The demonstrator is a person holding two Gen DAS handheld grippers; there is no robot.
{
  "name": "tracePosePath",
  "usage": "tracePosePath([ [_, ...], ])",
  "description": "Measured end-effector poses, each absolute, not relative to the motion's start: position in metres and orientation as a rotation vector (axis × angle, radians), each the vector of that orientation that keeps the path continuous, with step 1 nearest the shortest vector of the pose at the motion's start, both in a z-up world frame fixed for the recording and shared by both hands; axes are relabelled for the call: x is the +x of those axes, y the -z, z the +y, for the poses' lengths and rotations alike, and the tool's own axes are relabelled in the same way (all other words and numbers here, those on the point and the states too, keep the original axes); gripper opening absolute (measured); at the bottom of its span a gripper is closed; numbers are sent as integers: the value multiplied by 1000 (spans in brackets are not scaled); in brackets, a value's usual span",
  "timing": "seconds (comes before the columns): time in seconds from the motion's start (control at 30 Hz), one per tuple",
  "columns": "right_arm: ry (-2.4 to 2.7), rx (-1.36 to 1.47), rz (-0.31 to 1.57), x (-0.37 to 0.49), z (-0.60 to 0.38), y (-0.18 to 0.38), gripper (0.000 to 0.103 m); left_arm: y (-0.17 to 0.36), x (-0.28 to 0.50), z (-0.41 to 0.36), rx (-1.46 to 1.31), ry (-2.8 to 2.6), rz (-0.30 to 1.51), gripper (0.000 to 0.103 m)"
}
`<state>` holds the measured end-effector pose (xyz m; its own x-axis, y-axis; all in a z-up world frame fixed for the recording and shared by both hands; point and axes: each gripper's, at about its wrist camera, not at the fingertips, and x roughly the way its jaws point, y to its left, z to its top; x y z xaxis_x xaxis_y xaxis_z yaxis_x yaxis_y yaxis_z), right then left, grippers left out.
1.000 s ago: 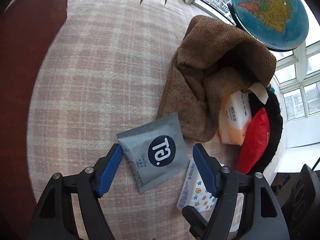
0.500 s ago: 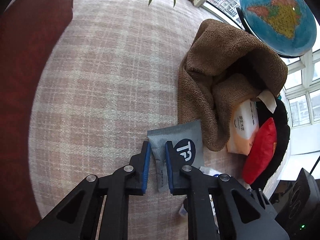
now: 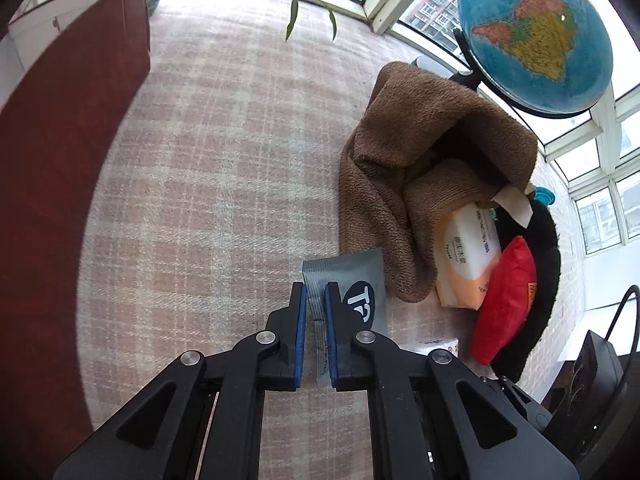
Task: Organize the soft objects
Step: 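Carry the grey packet and Vinda pack into the cardboard box and release both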
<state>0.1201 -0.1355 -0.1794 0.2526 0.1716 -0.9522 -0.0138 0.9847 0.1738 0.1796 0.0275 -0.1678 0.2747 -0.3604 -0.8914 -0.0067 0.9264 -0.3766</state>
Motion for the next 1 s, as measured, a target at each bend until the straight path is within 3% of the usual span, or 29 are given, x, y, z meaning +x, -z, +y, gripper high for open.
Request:
tracePosePath([
  [0.6,-171,167,1234,97,-152,148,49,116,157,30,-294,280,1193,5],
  [1.0,-236,173,1126,90,-159,96,49,60,132,63,-305,247,1077,5],
])
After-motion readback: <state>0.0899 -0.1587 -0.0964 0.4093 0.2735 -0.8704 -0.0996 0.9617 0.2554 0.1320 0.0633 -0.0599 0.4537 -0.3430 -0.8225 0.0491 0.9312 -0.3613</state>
